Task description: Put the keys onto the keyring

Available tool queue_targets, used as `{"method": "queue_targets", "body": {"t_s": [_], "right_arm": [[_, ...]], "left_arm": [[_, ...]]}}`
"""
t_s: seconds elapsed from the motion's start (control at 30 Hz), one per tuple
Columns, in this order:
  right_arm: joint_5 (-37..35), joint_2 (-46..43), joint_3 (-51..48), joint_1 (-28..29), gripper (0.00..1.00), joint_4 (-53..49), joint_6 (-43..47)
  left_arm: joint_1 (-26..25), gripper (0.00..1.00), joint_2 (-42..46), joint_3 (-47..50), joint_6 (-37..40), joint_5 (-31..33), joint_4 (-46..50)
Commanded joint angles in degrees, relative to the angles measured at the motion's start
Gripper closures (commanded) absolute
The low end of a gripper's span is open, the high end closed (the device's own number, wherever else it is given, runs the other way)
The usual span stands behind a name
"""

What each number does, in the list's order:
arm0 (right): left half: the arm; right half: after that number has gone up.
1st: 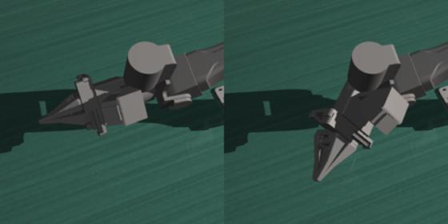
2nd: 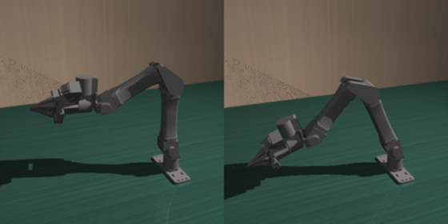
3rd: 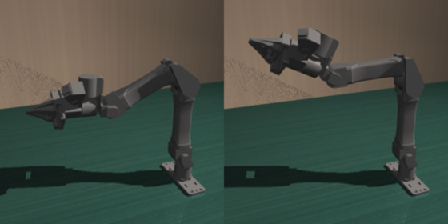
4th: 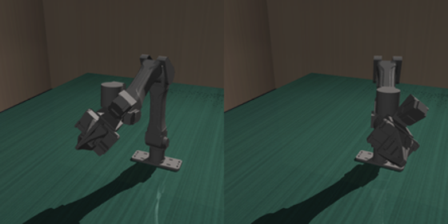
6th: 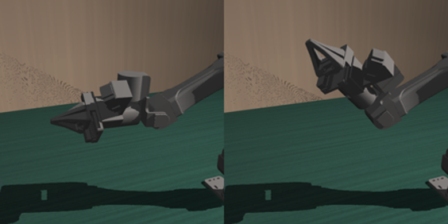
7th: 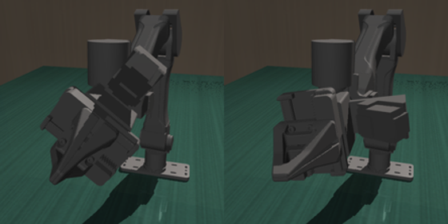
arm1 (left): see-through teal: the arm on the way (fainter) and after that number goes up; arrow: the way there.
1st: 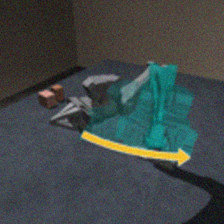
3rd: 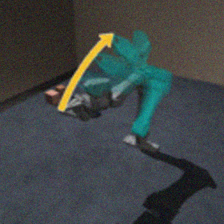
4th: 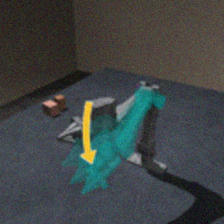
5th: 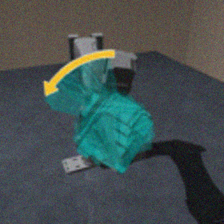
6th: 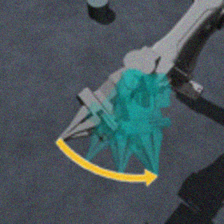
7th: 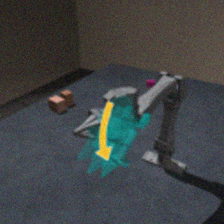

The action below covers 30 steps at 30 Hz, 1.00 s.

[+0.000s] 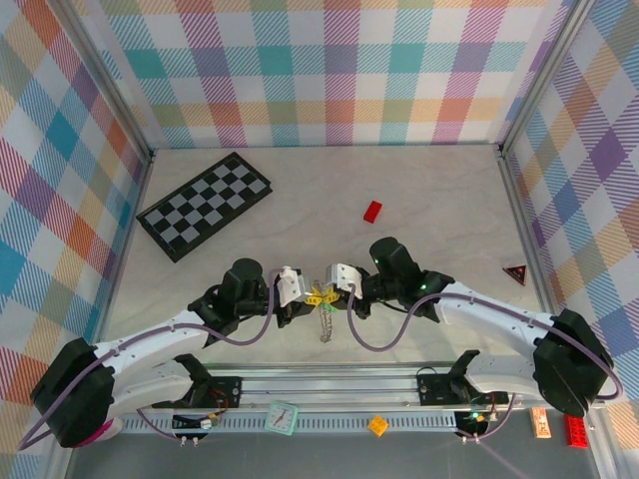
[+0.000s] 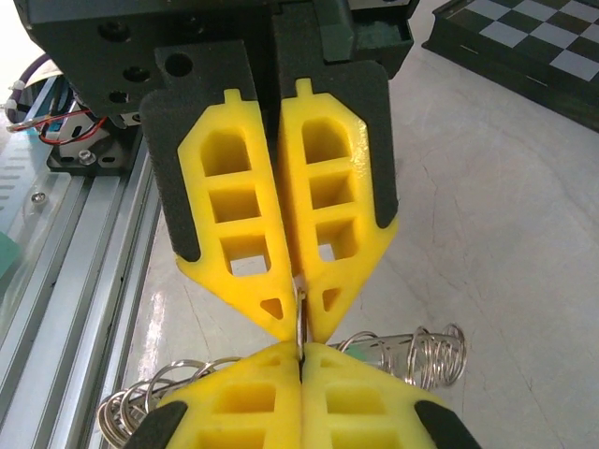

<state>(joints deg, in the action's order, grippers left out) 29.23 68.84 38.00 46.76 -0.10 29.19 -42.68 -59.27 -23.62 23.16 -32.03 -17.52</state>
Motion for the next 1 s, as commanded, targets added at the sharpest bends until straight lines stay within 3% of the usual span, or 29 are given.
{"method": "queue_targets", "body": {"t_s": [0.0, 0.1, 0.17, 0.27, 0.57, 0.8, 0.97], "right_arm": [[6.0, 1.0, 2.4, 0.8, 1.00, -0.5, 0.0], [3.5, 0.9, 2.4, 0.7, 1.00, -1.2, 0.2], [0.4, 0.0, 2.0, 0.7, 0.85, -2.0, 0.9], [-3.1, -1.6, 1.6, 0.7, 0.81, -3.6, 2.5], [-4.1, -2.2, 2.1, 0.7, 0.82, -5.7, 3.7], [-4.0, -1.0, 2.2, 0.7, 0.76, -2.8, 2.6], [-2.4, -0.2, 2.7, 0.7, 0.81, -2.6, 2.2]], "left_arm": [[-0.3, 0.95, 0.6, -0.3, -0.3, -1.1, -6.1], [-0.3, 1.00, 1.4, -0.3, 0.0, -0.8, -6.3], [-0.3, 1.00, 1.8, -0.3, 0.8, -0.2, -5.2], [-0.3, 1.00, 1.8, -0.4, 1.7, 0.3, -2.7], [-0.4, 1.00, -0.2, -1.4, 1.9, -0.3, -0.8], [-0.3, 1.00, -0.7, -1.7, 2.2, -1.0, 0.0], [-0.3, 1.00, -1.2, -2.0, 2.2, -1.5, -0.1]]}}
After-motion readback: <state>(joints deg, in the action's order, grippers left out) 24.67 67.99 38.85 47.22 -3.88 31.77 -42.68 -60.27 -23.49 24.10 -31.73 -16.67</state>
